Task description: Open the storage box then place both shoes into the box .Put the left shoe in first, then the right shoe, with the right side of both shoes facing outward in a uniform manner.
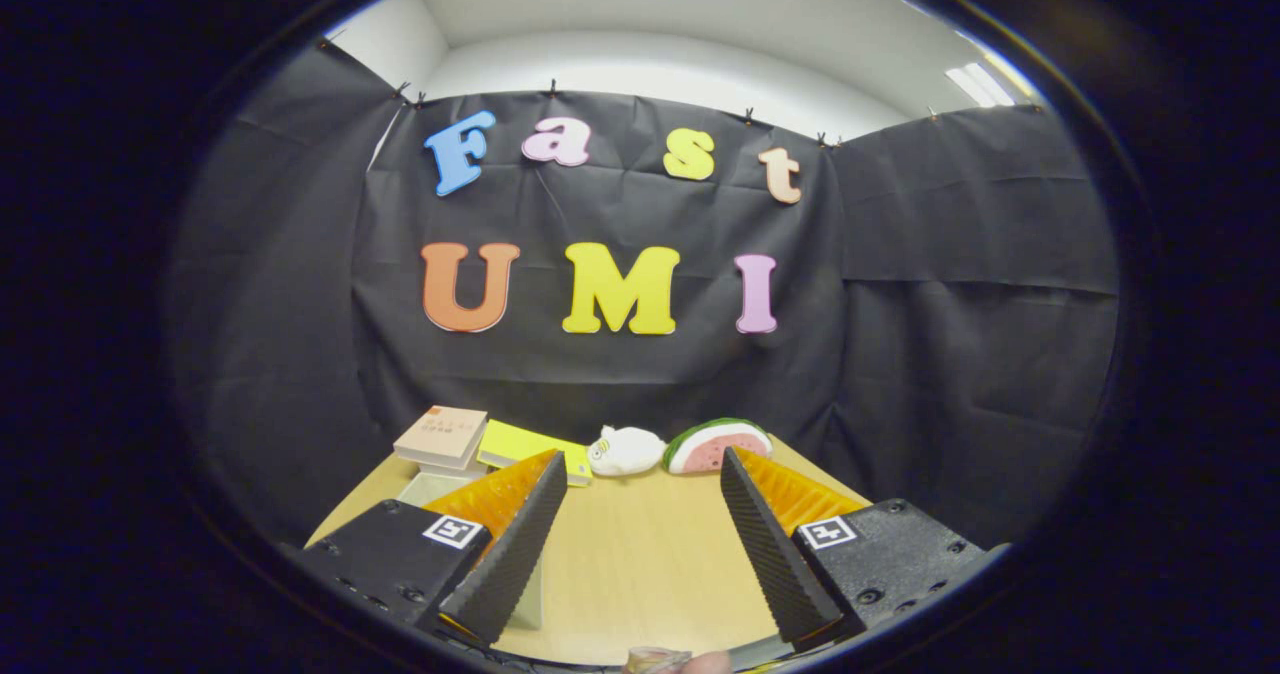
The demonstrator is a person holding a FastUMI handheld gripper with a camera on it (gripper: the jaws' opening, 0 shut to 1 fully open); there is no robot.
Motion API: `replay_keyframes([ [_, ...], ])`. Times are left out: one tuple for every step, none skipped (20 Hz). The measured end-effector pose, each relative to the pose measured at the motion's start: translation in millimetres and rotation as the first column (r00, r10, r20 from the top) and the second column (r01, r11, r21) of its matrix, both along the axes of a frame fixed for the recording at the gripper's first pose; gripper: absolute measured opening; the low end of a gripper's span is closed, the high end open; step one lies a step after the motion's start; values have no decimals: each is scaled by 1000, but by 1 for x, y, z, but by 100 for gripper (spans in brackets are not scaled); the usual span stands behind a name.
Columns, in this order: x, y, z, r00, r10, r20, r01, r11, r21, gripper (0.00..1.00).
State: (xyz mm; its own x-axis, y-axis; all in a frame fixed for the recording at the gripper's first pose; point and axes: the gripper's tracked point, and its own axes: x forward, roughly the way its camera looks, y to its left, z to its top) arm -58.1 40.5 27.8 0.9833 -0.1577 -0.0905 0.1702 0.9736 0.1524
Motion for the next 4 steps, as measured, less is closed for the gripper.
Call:
replay_keyframes([
  [-1,1,-1,1000,-3,2,3,1000,4,99],
  [-2,1,0,1000,-6,3,6,1000,5,99],
  [-3,2,-1,1000,-7,4,7,1000,6,99],
  [-3,4,0,1000,-7,5,7,1000,5,99],
])
